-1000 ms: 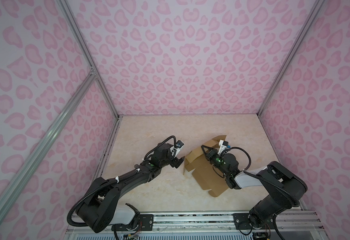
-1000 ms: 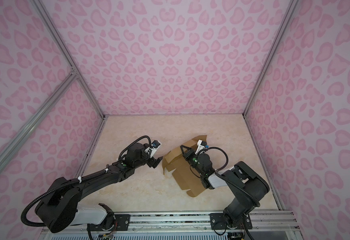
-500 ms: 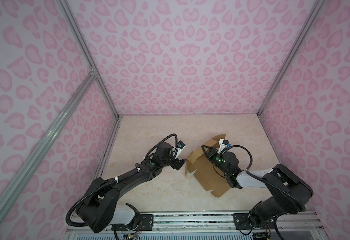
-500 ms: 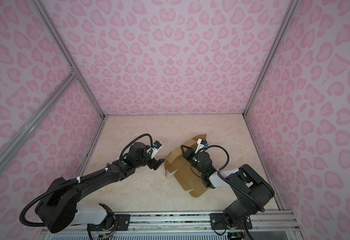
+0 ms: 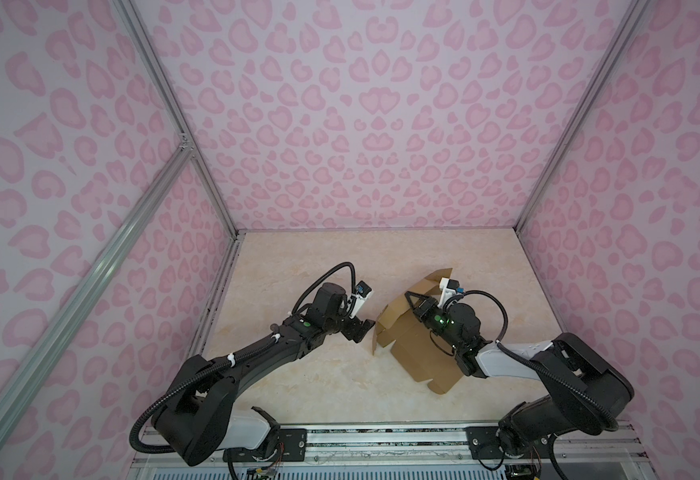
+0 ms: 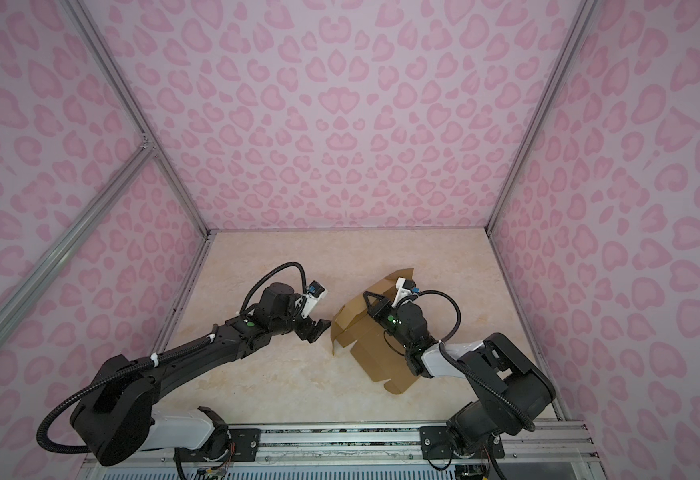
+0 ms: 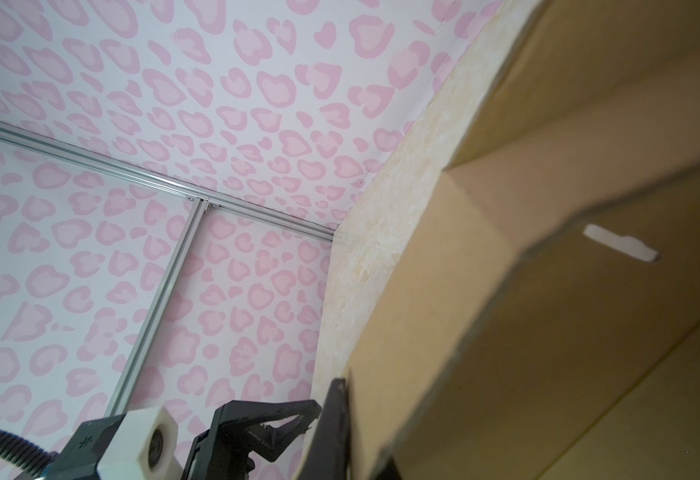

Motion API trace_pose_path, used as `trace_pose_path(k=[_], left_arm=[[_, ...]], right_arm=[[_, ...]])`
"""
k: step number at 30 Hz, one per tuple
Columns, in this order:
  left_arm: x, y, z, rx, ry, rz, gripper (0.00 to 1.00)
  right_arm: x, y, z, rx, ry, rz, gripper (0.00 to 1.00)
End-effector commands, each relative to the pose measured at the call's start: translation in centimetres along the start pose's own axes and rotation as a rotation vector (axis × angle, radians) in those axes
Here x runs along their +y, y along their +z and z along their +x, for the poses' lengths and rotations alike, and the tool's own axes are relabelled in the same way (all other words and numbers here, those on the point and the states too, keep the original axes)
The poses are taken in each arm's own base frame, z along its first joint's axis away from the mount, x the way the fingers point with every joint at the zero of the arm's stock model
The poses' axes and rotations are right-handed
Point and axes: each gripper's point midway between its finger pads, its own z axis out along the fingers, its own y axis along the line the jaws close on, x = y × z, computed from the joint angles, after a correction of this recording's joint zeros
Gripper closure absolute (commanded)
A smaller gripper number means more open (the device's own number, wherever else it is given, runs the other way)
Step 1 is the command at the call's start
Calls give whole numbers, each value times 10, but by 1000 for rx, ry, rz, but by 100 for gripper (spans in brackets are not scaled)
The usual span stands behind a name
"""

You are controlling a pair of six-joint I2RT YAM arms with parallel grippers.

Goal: Fold the paper box

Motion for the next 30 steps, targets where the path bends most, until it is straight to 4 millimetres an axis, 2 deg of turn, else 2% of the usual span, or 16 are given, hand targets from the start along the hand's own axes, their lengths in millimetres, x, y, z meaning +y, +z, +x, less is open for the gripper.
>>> trace_pose_path(k=[1, 6, 13, 17, 23, 30], left_arm=[[-11, -1, -7, -9, -44, 59, 12], [-19, -7, -8, -21, -43, 97, 12], [-29, 0, 3, 36, -31, 160, 15], [-34, 6, 8, 56, -46, 194, 17], [-48, 7, 4, 43, -24, 234, 20], [-47, 10, 8, 45, -11, 213, 20]], right_arm=[[-23, -1, 10, 40, -13, 85, 94], [-19, -1, 7, 51, -44, 110, 94], [-14, -4, 4, 47, -63, 101, 94], [-18, -4, 6, 55, -76, 102, 94], [-21, -2, 10, 67, -59, 82, 94], [-23, -5, 7, 58, -82, 106, 94]])
